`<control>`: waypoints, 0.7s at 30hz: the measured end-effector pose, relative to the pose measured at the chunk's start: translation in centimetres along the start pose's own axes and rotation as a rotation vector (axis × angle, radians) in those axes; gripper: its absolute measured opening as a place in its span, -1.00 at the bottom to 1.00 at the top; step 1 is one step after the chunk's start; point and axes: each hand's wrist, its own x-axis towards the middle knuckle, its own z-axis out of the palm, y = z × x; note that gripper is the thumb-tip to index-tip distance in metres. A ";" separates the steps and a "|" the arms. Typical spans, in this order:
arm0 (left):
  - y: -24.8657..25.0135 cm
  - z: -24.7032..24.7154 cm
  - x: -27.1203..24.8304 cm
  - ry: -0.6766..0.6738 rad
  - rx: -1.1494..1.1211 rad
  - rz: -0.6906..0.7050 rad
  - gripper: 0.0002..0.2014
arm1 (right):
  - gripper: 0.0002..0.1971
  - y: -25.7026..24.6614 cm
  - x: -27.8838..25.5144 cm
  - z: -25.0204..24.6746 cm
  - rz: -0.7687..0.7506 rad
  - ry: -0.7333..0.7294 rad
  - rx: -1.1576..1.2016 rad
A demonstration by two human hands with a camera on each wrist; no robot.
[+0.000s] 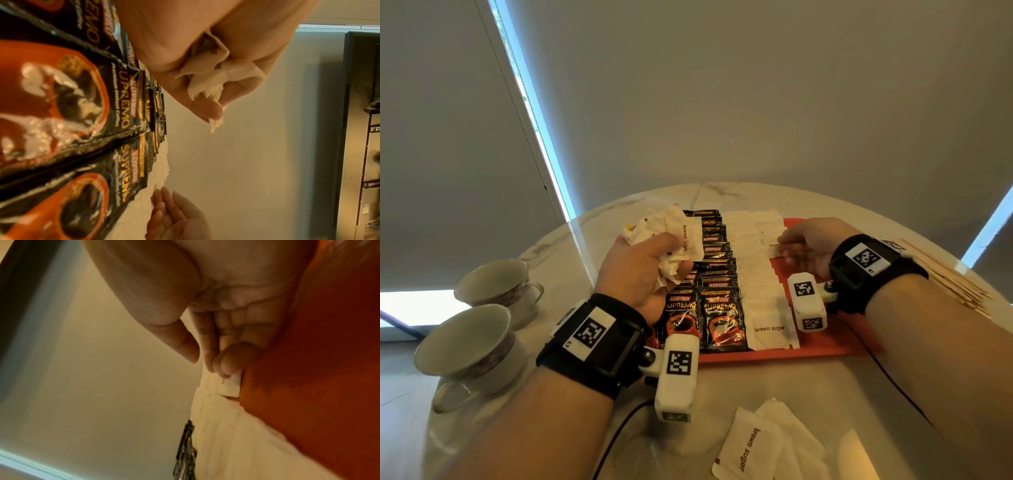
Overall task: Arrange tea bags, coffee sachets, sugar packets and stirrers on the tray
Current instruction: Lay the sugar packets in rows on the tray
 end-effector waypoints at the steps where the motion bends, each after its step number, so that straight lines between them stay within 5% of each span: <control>1: 0.0 0.0 0.0 -0.003 -0.003 -0.004 -0.61 | -0.87 0.0 -0.2 0.3 0.007 -0.027 -0.014; 5: 0.1 0.0 -0.1 -0.021 0.008 -0.010 -0.73 | -0.86 -0.3 -0.5 0.7 0.001 -0.037 0.006; 11: 0.1 -0.1 0.1 -0.025 0.008 -0.016 -0.69 | -0.89 -0.3 1.1 -0.2 -0.129 0.150 0.194; 16: 0.0 0.0 0.1 -0.032 -0.009 -0.015 -0.67 | -0.68 -0.1 1.4 0.1 -0.090 0.069 0.279; 21: 0.0 0.0 0.2 -0.021 -0.010 -0.018 -0.65 | -0.71 -0.4 0.9 -0.1 -0.098 0.060 0.287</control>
